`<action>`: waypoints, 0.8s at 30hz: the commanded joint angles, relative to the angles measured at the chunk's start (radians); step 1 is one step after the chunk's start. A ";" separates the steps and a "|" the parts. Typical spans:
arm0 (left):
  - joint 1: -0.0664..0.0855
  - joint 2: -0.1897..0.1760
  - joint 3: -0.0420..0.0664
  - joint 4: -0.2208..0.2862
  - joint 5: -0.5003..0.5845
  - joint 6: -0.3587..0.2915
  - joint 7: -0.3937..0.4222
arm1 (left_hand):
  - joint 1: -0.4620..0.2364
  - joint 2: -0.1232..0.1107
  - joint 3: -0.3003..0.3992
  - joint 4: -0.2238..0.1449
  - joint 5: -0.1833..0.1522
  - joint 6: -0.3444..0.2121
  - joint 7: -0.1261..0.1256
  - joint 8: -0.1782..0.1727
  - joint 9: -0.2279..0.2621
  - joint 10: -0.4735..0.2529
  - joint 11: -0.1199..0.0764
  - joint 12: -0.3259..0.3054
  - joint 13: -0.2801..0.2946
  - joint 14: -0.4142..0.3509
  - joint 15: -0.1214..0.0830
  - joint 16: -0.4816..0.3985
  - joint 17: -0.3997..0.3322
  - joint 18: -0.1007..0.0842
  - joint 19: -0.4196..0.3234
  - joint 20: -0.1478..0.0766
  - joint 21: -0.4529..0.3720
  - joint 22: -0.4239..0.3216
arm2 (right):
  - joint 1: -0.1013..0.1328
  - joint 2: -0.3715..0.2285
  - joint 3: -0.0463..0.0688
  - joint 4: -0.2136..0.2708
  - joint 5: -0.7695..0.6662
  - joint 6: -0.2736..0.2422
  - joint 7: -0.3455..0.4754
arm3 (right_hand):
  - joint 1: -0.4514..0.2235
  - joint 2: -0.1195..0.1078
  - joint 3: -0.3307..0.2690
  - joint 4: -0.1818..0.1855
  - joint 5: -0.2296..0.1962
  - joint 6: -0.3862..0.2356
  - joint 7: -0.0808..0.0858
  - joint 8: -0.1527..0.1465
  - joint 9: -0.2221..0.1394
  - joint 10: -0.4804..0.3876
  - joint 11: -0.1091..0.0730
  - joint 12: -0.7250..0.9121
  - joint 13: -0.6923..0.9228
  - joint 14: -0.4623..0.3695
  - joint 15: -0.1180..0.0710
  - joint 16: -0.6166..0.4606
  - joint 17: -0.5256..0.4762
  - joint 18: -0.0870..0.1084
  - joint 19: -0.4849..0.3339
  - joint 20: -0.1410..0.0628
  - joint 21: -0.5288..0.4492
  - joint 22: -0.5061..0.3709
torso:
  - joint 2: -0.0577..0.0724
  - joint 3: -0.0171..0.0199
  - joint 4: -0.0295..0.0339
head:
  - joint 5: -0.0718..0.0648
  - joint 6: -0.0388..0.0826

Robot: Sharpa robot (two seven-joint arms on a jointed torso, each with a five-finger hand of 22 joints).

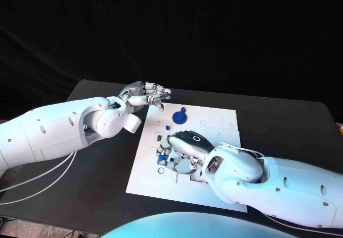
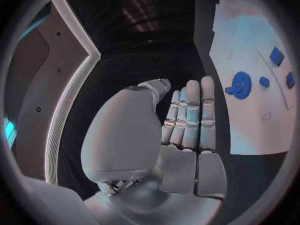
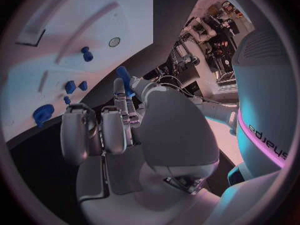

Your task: Assemble the parts on the task board

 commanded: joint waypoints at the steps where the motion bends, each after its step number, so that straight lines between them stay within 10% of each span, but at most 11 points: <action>1: 0.000 0.002 0.001 0.003 -0.001 0.017 0.005 | -0.002 0.000 -0.003 -0.003 0.000 -0.008 0.004 -0.004 -0.001 -0.006 0.002 -0.006 -0.001 0.000 0.008 -0.005 -0.001 0.005 0.001 0.005 -0.005 -0.002 | -0.014 0.013 -0.004 -0.019 -0.004 0.014 0.025 | -0.006 0.000 0.002 0.002 0.006 0.003 0.004 0.005 0.015 0.006 0.000 -0.004 0.000 0.029 -0.003 0.004 -0.001 -0.010 0.034 -0.009 -0.004 0.200 | 0.000 -0.0001 -0.0020 | 0.006 -0.004; 24: 0.000 0.006 0.001 0.000 -0.001 0.018 0.004 | -0.003 0.001 -0.003 -0.004 0.000 -0.009 0.004 -0.004 0.000 -0.007 0.002 -0.005 -0.002 -0.001 0.008 -0.005 -0.002 0.005 0.001 0.006 -0.007 -0.002 | -0.041 0.034 -0.015 -0.078 -0.023 0.074 0.016 | -0.009 -0.002 0.008 -0.001 0.016 0.000 0.004 0.006 0.017 0.006 0.001 -0.009 0.000 0.029 -0.003 0.004 0.000 -0.011 0.035 -0.009 -0.001 0.201 | 0.001 0.0024 -0.0019 | 0.018 -0.013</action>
